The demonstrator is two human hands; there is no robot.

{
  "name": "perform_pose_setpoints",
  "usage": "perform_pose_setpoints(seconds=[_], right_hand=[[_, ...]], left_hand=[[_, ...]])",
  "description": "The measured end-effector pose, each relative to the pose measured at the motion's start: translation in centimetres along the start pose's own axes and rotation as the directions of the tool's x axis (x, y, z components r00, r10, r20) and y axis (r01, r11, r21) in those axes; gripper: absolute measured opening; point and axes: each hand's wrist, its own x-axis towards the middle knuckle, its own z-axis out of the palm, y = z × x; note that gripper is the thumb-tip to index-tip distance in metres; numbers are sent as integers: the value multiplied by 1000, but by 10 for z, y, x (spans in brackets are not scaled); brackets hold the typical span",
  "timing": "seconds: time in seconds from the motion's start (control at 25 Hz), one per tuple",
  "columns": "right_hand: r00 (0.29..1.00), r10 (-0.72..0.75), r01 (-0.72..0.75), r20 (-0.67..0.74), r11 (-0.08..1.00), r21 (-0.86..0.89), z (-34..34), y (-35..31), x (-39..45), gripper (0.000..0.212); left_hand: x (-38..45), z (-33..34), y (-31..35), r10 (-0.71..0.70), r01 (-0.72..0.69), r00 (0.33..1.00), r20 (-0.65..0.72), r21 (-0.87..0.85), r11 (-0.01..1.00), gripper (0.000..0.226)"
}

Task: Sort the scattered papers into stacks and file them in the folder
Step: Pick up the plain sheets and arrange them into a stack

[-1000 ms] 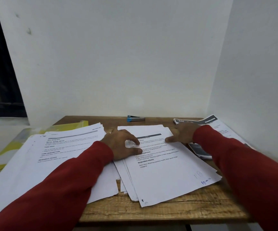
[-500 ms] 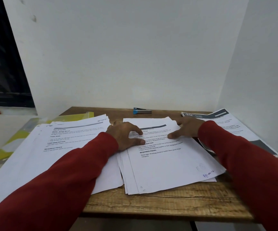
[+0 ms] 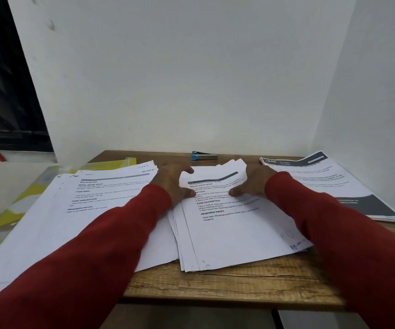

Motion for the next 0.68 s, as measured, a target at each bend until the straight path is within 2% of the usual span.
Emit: perform_pose_setpoints(seconds=[0.08,0.12,0.2,0.32,0.44,0.48,0.56,0.64,0.68], right_hand=[[998,-34,39,-46,993,114,0,1,7,84],[997,-45,57,-56,972,227,0,4,9,89],[992,-123,129,-43,885,446,3,13,14,92],[983,-185,140,-15,683,717,9,13,5,74],[990,-138,84,-12,529,844,1,18,-1,51],[995,-90,76,-36,490,868,-5,19,-4,46],[991,-31,132,-131,392,910,-18,22,-9,47],[971,4,226,-237,290,930,-27,24,-14,53],[958,27,271,-286,251,929,-30,24,-15,55]], left_hand=[[-1,1,1,12,-12,1000,-25,4,1000,60],[-1,1,2,9,-9,999,-31,-4,1000,60],[-2,1,3,0,0,1000,-28,-24,1000,61],[1,3,0,-5,4,1000,-22,-59,998,66],[4,5,4,15,-22,991,-132,-53,998,90],[4,4,7,-23,3,982,-189,-104,995,101],[7,-1,12,-172,87,960,-221,-348,933,125],[10,-6,9,-216,107,967,-137,-552,827,136],[12,-8,8,-184,99,980,-71,-630,770,130]])
